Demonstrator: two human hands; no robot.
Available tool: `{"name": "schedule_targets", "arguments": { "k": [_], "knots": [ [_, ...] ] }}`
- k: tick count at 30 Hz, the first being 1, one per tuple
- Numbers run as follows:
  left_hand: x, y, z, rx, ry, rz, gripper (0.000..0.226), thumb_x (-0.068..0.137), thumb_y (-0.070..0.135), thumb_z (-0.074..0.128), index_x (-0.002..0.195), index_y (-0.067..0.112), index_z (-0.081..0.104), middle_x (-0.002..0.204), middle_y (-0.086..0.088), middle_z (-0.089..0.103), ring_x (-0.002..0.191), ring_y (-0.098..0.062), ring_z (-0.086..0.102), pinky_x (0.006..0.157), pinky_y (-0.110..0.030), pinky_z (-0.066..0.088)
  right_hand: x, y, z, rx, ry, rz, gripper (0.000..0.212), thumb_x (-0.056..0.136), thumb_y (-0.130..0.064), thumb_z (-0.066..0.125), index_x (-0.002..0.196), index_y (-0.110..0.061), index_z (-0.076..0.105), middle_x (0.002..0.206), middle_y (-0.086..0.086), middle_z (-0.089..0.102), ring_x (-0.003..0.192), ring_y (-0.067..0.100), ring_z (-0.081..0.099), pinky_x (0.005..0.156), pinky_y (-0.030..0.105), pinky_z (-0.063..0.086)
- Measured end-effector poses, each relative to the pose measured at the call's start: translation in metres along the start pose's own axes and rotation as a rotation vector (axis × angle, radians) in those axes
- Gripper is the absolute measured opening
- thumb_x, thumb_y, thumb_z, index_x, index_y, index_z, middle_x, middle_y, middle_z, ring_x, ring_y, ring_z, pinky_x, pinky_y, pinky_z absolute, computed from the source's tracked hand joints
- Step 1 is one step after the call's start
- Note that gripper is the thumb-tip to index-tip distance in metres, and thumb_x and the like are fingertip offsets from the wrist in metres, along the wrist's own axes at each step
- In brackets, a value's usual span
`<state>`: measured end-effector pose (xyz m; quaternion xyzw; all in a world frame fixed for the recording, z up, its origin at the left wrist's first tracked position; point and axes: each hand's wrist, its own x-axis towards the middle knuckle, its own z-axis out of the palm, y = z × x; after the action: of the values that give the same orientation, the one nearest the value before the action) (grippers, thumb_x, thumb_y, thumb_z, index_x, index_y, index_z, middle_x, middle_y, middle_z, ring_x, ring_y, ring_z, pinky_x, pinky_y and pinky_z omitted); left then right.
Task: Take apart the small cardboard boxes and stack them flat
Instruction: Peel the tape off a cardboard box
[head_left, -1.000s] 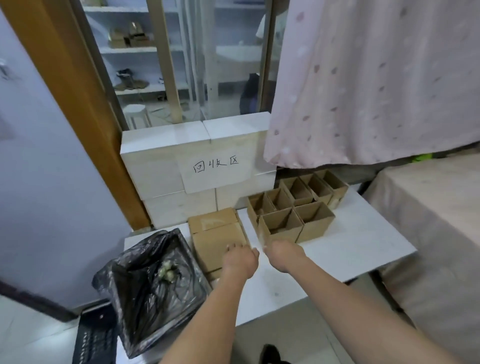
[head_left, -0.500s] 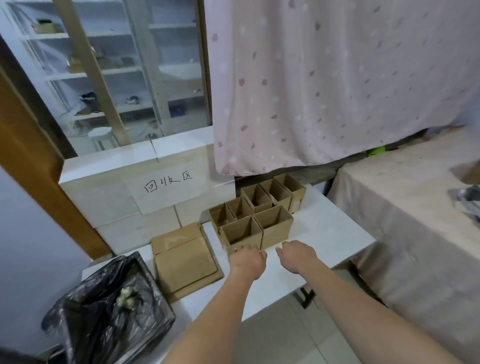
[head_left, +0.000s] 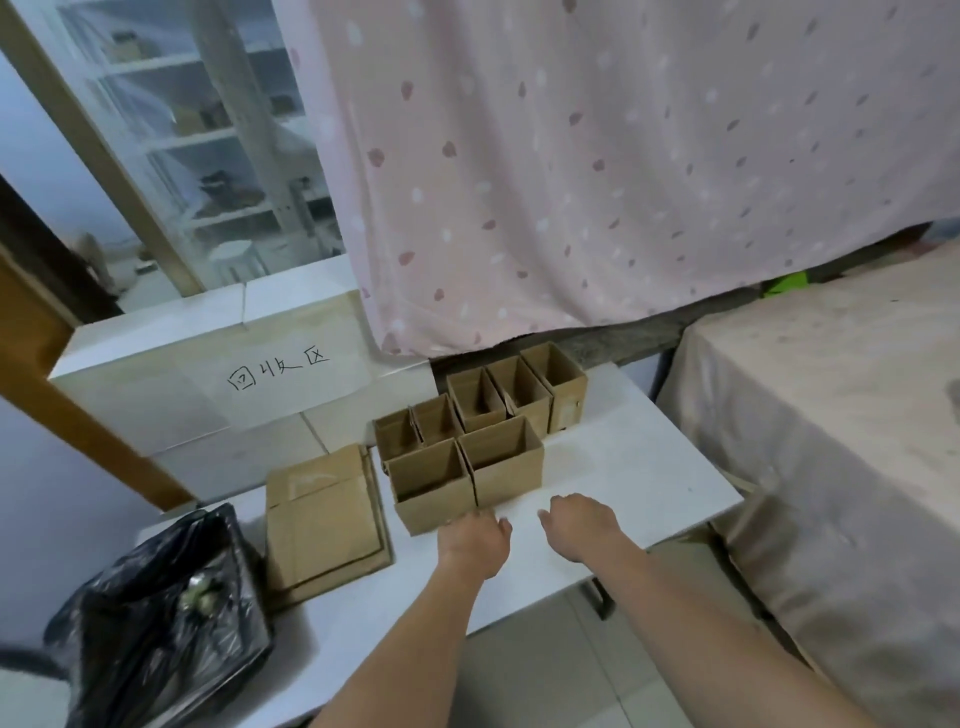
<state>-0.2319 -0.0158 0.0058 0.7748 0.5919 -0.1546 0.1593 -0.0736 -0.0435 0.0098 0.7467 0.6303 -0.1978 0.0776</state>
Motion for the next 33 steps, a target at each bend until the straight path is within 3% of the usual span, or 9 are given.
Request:
{"name": "schedule_targets", "arguments": {
  "k": [6, 10, 16, 25, 29, 33],
  "knots": [
    [0.026, 0.008, -0.008, 0.102, -0.038, -0.020, 0.044, 0.107, 0.029, 0.024, 0.132, 0.013, 0.056, 0.130, -0.013, 0.058, 0.115, -0.034, 0.057, 0.087, -0.041, 0.047, 0.033, 0.023, -0.006, 0.038, -0.027, -0.029, 0.045, 0.107, -0.040, 0.026, 0.125, -0.011, 0.055, 0.125, 0.011, 0.060, 0.114, 0.028, 0.057, 0.086, 0.035, 0.044],
    [0.053, 0.013, -0.017, 0.059, -0.024, -0.029, 0.040, 0.107, 0.026, 0.027, 0.135, 0.013, 0.051, 0.133, -0.013, 0.057, 0.118, -0.034, 0.056, 0.090, -0.044, 0.049, 0.061, 0.033, -0.017, 0.071, -0.028, -0.020, 0.042, 0.106, -0.038, 0.028, 0.124, -0.011, 0.055, 0.124, 0.010, 0.059, 0.112, 0.028, 0.058, 0.082, 0.035, 0.043],
    [0.113, 0.029, -0.031, 0.001, 0.003, 0.011, 0.044, 0.106, 0.031, 0.026, 0.143, 0.013, 0.043, 0.139, -0.013, 0.051, 0.126, -0.031, 0.050, 0.103, -0.043, 0.043, 0.118, 0.052, -0.031, 0.107, -0.050, 0.024, 0.032, 0.104, -0.030, 0.037, 0.120, -0.011, 0.057, 0.121, 0.008, 0.061, 0.109, 0.027, 0.060, 0.076, 0.030, 0.040],
    [0.171, 0.040, -0.008, -0.051, -0.014, -0.002, 0.047, 0.106, 0.031, 0.034, 0.149, 0.012, 0.038, 0.149, -0.011, 0.045, 0.140, -0.029, 0.039, 0.123, -0.044, 0.022, 0.189, 0.040, -0.039, 0.132, -0.094, -0.011, 0.031, 0.104, -0.038, 0.041, 0.114, -0.013, 0.058, 0.113, 0.006, 0.063, 0.101, 0.023, 0.061, 0.074, 0.029, 0.042],
    [0.188, 0.042, 0.006, -0.075, -0.019, -0.027, 0.047, 0.101, 0.018, 0.048, 0.147, 0.013, 0.041, 0.143, -0.010, 0.051, 0.136, -0.027, 0.044, 0.123, -0.041, 0.019, 0.210, 0.027, -0.035, 0.117, -0.116, -0.030, 0.027, 0.102, -0.038, 0.047, 0.107, -0.015, 0.060, 0.103, 0.005, 0.066, 0.082, 0.019, 0.055, 0.067, 0.028, 0.040],
    [0.200, 0.050, 0.017, -0.100, -0.044, -0.059, 0.042, 0.094, 0.008, 0.059, 0.136, 0.015, 0.053, 0.128, -0.008, 0.060, 0.123, -0.026, 0.054, 0.120, -0.038, 0.027, 0.223, 0.026, -0.028, 0.120, -0.119, -0.007, 0.017, 0.101, -0.030, 0.051, 0.099, -0.015, 0.060, 0.093, 0.002, 0.063, 0.076, 0.018, 0.054, 0.061, 0.026, 0.038]
  ]
}}
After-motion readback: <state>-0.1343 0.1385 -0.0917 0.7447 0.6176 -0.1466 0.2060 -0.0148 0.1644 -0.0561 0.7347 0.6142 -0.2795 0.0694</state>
